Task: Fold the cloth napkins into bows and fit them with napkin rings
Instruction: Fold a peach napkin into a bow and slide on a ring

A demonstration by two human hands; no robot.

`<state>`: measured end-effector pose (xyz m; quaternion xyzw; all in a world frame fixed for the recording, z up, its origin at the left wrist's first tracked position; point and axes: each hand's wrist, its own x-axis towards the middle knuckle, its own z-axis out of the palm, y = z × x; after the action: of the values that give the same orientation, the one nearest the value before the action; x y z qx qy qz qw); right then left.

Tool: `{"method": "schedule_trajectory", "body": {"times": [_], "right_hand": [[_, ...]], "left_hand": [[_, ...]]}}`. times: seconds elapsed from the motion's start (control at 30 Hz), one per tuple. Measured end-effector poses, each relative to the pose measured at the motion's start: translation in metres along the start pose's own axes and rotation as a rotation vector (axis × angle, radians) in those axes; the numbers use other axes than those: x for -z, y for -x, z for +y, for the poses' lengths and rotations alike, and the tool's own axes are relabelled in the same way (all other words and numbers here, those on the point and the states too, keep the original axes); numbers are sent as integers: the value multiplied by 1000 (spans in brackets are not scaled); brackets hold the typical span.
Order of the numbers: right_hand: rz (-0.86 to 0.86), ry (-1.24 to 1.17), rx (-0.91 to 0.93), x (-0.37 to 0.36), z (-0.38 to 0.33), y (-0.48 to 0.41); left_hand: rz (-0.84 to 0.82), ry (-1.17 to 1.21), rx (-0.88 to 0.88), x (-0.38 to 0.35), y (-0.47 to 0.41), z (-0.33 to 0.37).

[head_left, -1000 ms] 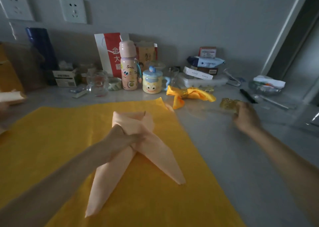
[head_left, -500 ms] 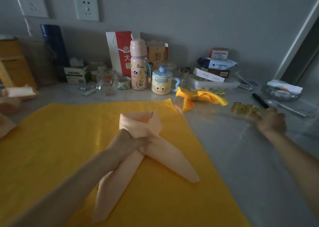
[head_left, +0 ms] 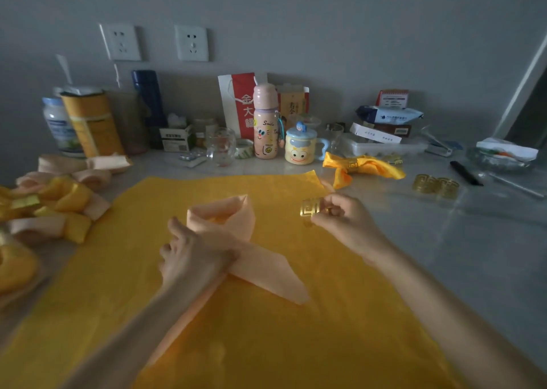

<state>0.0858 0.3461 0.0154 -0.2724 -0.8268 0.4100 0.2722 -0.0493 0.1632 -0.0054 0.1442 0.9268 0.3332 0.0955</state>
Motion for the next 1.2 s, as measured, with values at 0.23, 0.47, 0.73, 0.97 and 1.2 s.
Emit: {"method": "schedule_trajectory", "body": {"times": [0.23, 0.47, 0.73, 0.97, 1.2], "right_hand": [[-189, 334, 141, -36, -2, 24], [-4, 506, 390, -31, 1, 33], [-326, 341, 274, -26, -2, 36], [-251, 102, 18, -39, -3, 37], [-290, -142, -52, -44, -21, 50]], "left_hand": [[-129, -498, -931, 4, 12, -14], [-349, -427, -876, 4, 11, -13], [-440, -277, -815, 2, -7, -13], [-142, -280, -893, -14, 0, -15], [-72, -75, -772, -22, 2, -13]]}}
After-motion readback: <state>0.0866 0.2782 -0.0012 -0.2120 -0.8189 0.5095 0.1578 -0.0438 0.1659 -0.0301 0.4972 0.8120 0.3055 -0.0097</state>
